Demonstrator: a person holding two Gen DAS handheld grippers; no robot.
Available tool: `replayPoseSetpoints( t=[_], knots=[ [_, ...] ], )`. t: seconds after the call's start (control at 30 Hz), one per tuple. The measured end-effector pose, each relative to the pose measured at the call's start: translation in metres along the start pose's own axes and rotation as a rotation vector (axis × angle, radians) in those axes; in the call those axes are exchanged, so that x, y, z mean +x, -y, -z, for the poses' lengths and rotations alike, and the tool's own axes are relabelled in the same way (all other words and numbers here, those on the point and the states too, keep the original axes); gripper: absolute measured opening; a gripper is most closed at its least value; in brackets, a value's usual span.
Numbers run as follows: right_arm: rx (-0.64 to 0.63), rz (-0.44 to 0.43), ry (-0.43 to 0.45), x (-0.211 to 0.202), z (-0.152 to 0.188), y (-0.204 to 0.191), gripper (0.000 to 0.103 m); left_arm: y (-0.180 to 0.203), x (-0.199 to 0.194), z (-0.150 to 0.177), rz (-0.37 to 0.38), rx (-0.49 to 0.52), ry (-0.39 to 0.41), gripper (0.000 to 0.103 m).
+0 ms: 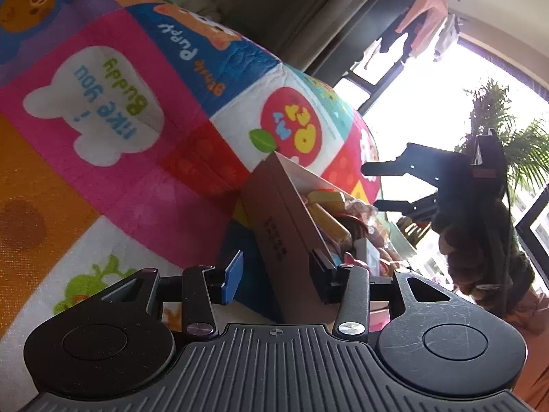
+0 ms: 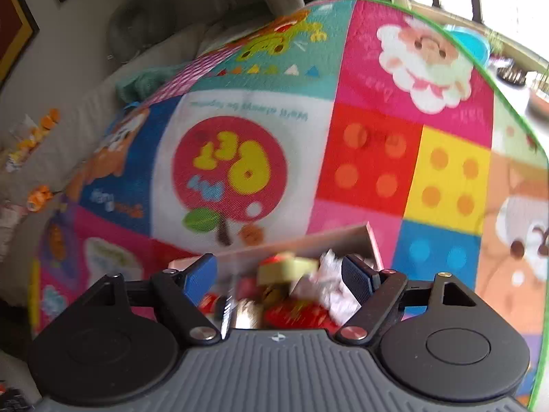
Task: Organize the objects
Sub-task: 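Release the pink lace cloth into the pink box with the right tool, then release the yellow cheese toy into the pink box with the left tool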
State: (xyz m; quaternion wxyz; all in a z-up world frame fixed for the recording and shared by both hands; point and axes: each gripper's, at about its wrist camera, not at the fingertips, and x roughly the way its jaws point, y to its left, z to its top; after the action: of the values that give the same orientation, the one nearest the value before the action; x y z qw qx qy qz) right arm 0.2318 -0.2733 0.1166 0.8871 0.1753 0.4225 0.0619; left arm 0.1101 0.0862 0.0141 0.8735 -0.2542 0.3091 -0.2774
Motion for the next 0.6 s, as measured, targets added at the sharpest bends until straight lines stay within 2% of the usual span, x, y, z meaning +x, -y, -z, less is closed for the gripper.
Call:
replayPoseSetpoints(
  t=[0.1,0.3,0.43,0.53,0.6],
  knots=[
    [0.028,-0.027,-0.054,0.01,0.003,0.002,0.081,0.008,-0.002,-0.001,0.012,0.014,0.003,0.047],
    [0.049,0.041,-0.087,0.056,0.0,0.01,0.081,0.024,-0.009,-0.005,-0.002,0.056,0.004,0.047],
    [0.017,0.012,-0.087,0.062,0.002,0.005,0.089,0.031,-0.006,-0.008,-0.041,0.08,-0.009,0.047],
    [-0.004,-0.027,-0.034,0.041,0.007,0.009,0.089,0.041,0.0,-0.009,-0.066,0.097,-0.025,0.047],
    [-0.037,-0.056,0.072,0.008,0.013,0.014,0.089,0.05,0.004,-0.008,-0.072,0.124,-0.035,0.047]
  ],
)
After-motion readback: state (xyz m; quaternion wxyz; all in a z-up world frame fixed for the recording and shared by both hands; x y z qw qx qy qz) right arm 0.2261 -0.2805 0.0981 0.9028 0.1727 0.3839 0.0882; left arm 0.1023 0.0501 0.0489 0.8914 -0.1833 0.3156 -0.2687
